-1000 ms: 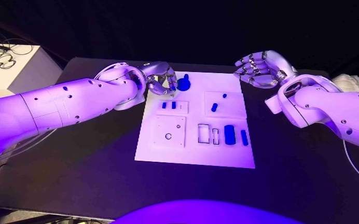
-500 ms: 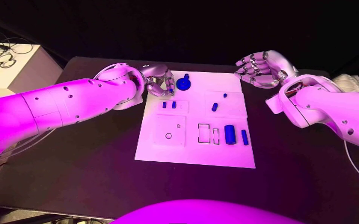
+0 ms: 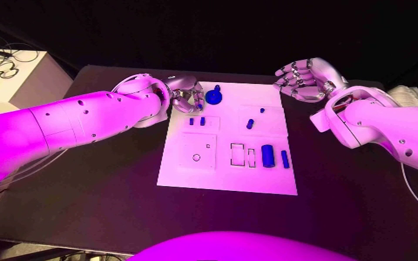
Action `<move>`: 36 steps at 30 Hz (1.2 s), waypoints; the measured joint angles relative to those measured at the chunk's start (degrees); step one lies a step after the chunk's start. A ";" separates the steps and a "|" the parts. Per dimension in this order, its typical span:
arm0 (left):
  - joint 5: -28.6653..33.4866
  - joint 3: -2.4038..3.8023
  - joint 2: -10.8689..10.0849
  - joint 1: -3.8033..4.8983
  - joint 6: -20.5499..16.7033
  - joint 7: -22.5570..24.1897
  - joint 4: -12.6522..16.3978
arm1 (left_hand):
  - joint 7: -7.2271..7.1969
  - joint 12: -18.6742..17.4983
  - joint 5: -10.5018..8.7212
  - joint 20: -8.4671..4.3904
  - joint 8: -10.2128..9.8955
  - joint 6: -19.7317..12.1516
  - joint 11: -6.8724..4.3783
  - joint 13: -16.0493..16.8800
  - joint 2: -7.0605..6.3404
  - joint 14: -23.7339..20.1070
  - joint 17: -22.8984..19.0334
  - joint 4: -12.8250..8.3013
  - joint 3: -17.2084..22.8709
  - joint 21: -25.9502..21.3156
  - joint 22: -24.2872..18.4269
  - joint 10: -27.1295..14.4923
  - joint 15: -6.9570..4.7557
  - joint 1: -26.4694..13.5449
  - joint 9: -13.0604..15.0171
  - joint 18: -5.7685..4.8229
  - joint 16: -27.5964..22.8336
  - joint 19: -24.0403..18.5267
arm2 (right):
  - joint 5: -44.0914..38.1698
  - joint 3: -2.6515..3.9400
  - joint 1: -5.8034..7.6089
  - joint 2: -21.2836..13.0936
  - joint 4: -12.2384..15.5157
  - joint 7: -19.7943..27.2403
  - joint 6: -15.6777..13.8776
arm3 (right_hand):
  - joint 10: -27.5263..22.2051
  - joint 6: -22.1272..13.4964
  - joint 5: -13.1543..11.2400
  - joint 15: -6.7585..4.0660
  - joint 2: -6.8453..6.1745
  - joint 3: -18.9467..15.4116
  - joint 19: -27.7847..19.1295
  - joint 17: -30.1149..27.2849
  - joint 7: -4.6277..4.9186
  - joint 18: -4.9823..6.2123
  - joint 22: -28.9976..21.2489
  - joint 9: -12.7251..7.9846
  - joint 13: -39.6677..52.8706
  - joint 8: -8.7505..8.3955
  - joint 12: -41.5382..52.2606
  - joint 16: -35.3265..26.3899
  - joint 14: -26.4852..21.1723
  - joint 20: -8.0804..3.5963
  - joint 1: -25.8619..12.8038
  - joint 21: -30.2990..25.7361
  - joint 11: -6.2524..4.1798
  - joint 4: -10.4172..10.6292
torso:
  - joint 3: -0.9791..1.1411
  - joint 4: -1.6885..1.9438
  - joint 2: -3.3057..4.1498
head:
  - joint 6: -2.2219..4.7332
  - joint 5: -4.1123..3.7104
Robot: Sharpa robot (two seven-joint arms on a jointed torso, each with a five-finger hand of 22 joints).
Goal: Assemble the parts on the task board
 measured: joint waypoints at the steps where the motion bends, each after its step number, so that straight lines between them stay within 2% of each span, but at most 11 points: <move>1: -0.02 -0.01 0.03 -0.02 0.03 -0.01 -0.03 | 0.00 0.00 0.00 0.00 0.00 0.00 0.00 0.00 0.00 0.00 0.00 0.00 0.00 0.00 0.00 0.00 0.00 0.00 0.00 0.00 0.00 0.00 | 0.00 0.00 0.00 -0.01 0.00 0.00 0.00 | 0.00 0.00 0.00 0.00 0.00 0.00 0.00 -0.09 0.00 0.00 -0.16 -0.03 -0.14 0.00 0.00 0.00 0.00 0.00 0.00 0.00 0.00 0.00 | 0.01 0.00 0.00 | -0.01 -0.01; 22: -0.42 -0.06 0.11 -0.07 1.22 -0.65 -0.20 | 0.00 0.00 -0.05 0.00 -0.01 -0.02 0.20 0.00 0.00 0.00 0.01 0.00 0.00 0.00 0.00 0.20 0.00 0.00 0.04 0.00 0.00 0.00 | 0.01 0.00 0.00 -0.10 0.03 0.01 0.01 | 0.00 0.00 0.00 0.00 0.00 0.00 0.00 -0.21 0.00 0.00 -0.36 -0.10 -0.32 0.00 0.00 0.00 0.00 0.00 0.00 0.00 0.00 0.00 | 0.01 0.02 -0.02 | -0.23 -0.02; 36: -0.47 -0.16 0.97 -0.26 1.44 -0.74 -0.91 | -0.20 -0.22 -0.06 0.00 -0.03 0.22 0.21 0.01 0.00 0.00 0.01 -0.16 -0.16 0.00 -0.01 0.20 0.00 0.00 0.11 0.00 0.00 0.00 | 0.01 0.00 0.00 -0.11 0.03 0.01 0.03 | 0.00 0.00 0.00 0.00 0.00 0.00 0.00 -0.20 0.00 0.00 -0.35 -0.10 -0.31 0.00 0.00 0.00 0.00 0.00 0.00 0.00 0.00 0.00 | 0.01 -0.02 0.00 | -0.29 -0.07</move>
